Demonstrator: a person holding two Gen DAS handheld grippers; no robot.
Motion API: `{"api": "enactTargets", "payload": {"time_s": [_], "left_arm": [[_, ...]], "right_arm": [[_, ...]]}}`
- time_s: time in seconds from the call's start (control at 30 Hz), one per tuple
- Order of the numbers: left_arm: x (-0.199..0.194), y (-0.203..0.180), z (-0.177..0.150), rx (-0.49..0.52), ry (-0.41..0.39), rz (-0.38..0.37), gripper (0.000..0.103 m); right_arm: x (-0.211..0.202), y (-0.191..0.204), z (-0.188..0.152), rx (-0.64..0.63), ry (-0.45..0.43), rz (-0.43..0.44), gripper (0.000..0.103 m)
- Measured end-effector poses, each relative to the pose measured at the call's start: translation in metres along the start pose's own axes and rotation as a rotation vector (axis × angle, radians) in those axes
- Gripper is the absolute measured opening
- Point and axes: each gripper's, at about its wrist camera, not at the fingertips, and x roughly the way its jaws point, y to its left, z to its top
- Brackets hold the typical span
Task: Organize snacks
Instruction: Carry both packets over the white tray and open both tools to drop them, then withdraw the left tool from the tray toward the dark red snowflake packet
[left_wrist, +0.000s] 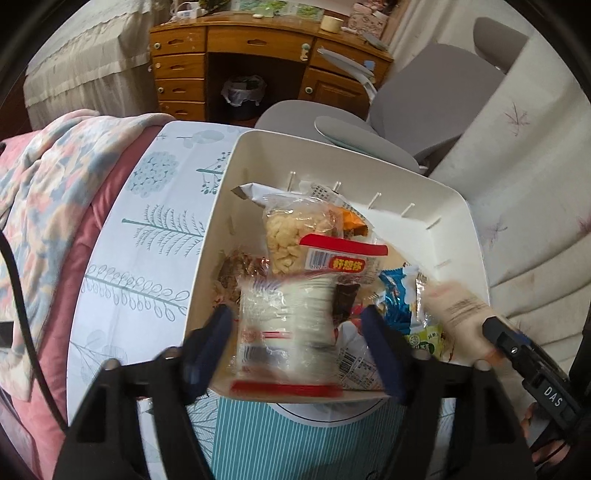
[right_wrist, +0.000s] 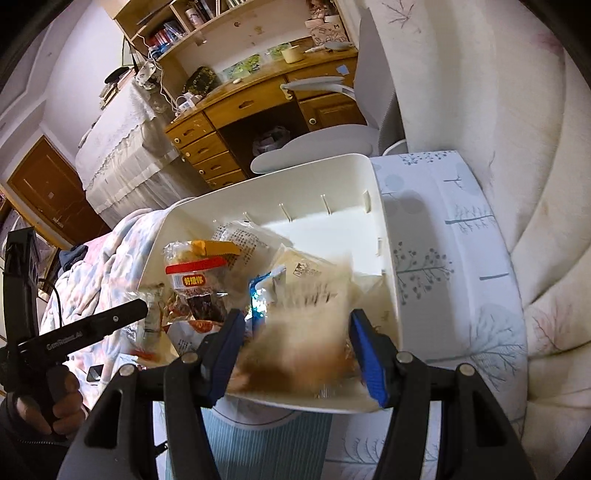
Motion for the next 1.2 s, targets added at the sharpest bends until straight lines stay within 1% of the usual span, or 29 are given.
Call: {"api": "enactTargets", "payload": {"time_s": [0.13,0.2,0.23,0.5,0.7,0.77,0.8,1.0,1.07,1.2], "left_arm": [[-0.002,0.004,0.0,-0.021,0.012,-0.004,0.076],[-0.004,0.006,-0.002,-0.028,0.012,-0.001,0.076],[-0.006,0.008,-0.003,-0.031,0.011,-0.004,0.076],[-0.025,0.022,-0.012,-0.044,-0.004,-0.01,0.076],[-0.047,0.04,-0.024,-0.036,-0.01,-0.014,0.076],[-0.052,0.049,-0.028,-0.032,0.002,-0.019,0.078],[-0.054,0.054,-0.03,-0.032,0.003,-0.018,0.078],[-0.07,0.087,-0.043,-0.025,0.022,-0.013,0.078],[-0.074,0.098,-0.047,-0.013,0.033,-0.008,0.078],[-0.078,0.116,-0.052,0.012,0.066,-0.02,0.079]], "right_arm": [[0.006,-0.002,0.0,0.015,0.028,-0.008,0.061],[0.007,-0.004,-0.001,0.036,0.04,-0.007,0.064],[0.007,-0.004,-0.002,0.044,0.041,-0.007,0.066],[-0.001,0.002,-0.011,0.094,0.044,0.007,0.068],[-0.006,0.021,-0.021,0.11,0.054,-0.001,0.071],[-0.009,0.03,-0.025,0.115,0.054,-0.023,0.082],[-0.01,0.034,-0.027,0.116,0.048,-0.031,0.083],[-0.015,0.063,-0.041,0.125,0.029,-0.066,0.084],[-0.014,0.072,-0.048,0.128,0.029,-0.079,0.084],[-0.011,0.09,-0.068,0.143,0.045,-0.109,0.084]]}}
